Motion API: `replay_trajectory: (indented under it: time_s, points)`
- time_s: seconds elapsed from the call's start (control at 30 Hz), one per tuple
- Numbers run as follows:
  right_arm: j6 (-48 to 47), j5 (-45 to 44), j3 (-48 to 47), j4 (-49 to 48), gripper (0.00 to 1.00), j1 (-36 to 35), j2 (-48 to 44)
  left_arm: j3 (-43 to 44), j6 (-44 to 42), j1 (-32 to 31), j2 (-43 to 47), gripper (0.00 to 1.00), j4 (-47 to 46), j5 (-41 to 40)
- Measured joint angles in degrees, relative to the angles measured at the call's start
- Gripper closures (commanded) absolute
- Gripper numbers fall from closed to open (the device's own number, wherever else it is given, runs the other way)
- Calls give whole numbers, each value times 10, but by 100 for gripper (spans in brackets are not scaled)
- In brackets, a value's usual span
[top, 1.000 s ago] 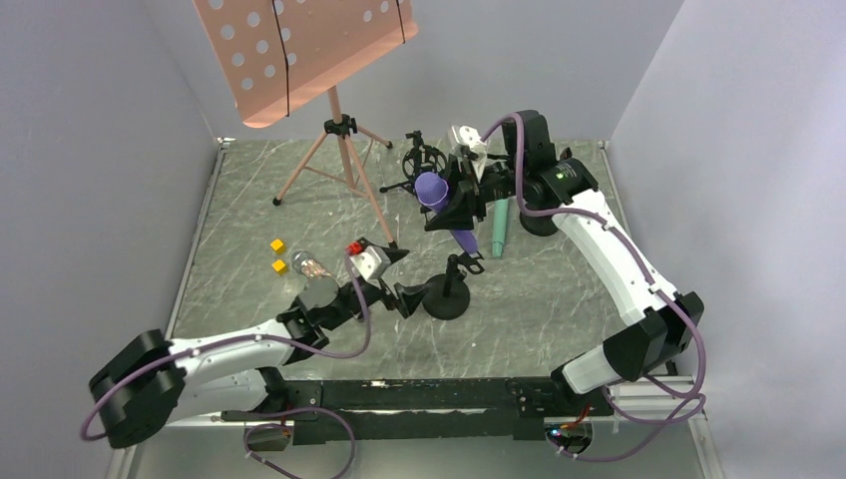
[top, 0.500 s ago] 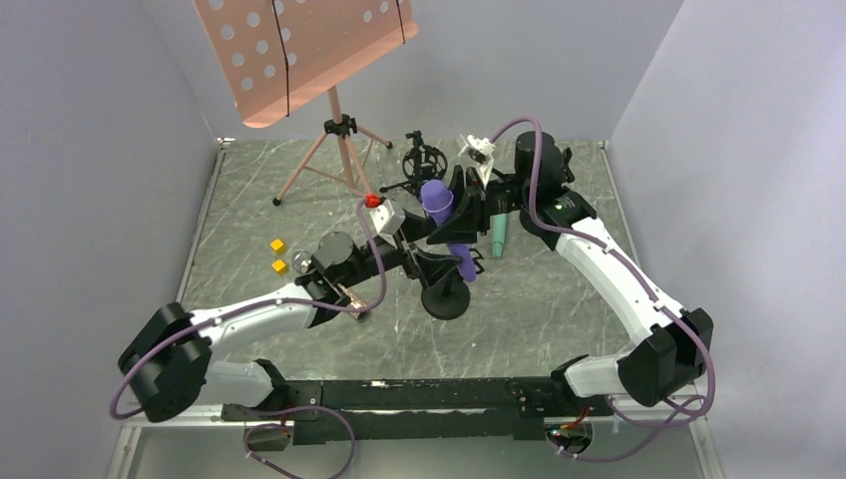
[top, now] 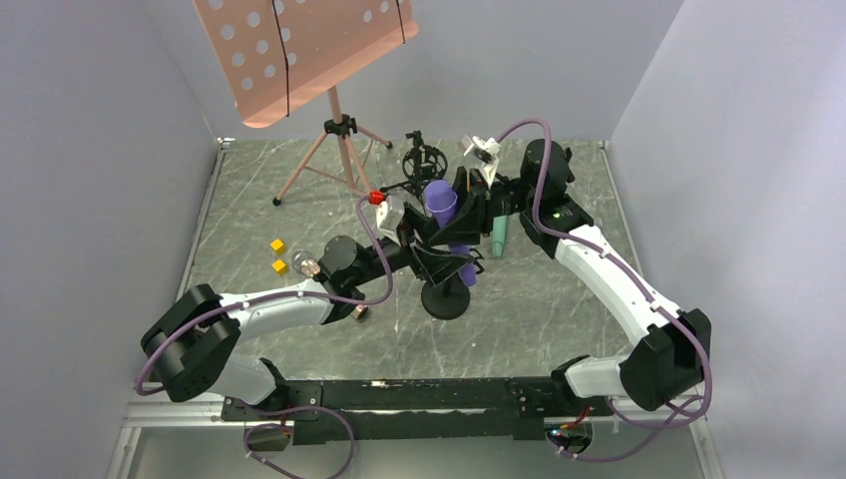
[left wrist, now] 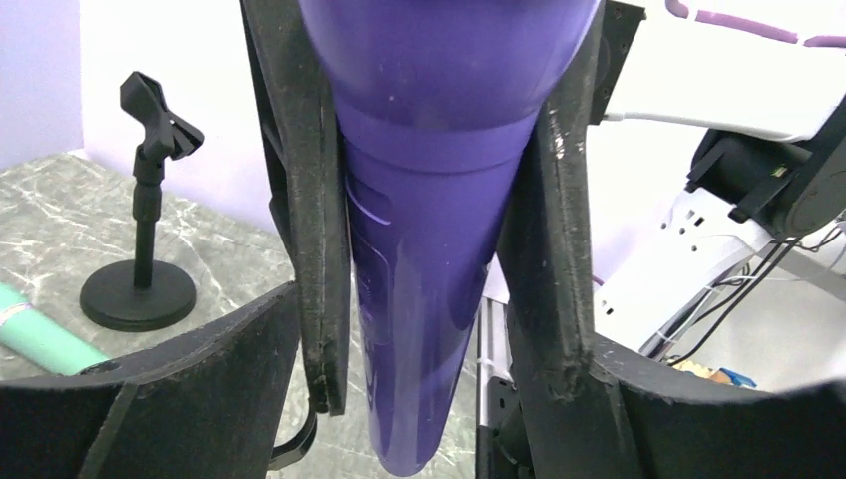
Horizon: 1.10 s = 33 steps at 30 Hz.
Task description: Attach the microphones to the stand
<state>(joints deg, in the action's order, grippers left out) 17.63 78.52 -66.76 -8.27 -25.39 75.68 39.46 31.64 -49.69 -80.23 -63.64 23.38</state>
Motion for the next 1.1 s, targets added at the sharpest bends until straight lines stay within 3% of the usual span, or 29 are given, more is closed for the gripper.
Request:
replay_trajectory:
  time_s: [0.27, 0.33, 0.4, 0.47, 0.57, 0.63, 0.67, 0.8, 0.9, 1.1]
  points:
    - [22, -1, 6, -26, 88, 3, 0, 7, 24, -3, -3, 58, -14, 14]
    - [31, -2, 6, -28, 87, 5, -1, 9, 20, -4, -3, 73, -12, 15]
    - [42, 3, 7, -33, 82, 7, -2, 10, 19, -2, -4, 90, -7, 22]
    - [47, 7, 7, -38, 68, 7, -2, 11, 18, -2, -4, 100, -8, 25]
    - [51, 6, 7, -42, 40, 8, -3, 15, 18, -1, -4, 100, -5, 29]
    - [57, 11, 7, -42, 6, 8, -5, 15, 19, -1, -3, 100, -5, 32]
    - [62, 21, 7, -41, 1, 9, -8, 14, 20, 1, -3, 100, 0, 27]
    - [60, 25, 9, -38, 0, 23, -27, 3, 20, 10, 14, 100, 9, 27]
    - [51, 24, 9, -31, 0, 72, -49, -20, 14, 12, 58, 100, 23, 27]
    - [-48, 3, 13, 69, 0, 106, -90, -37, -8, 15, 159, 100, 57, 9]
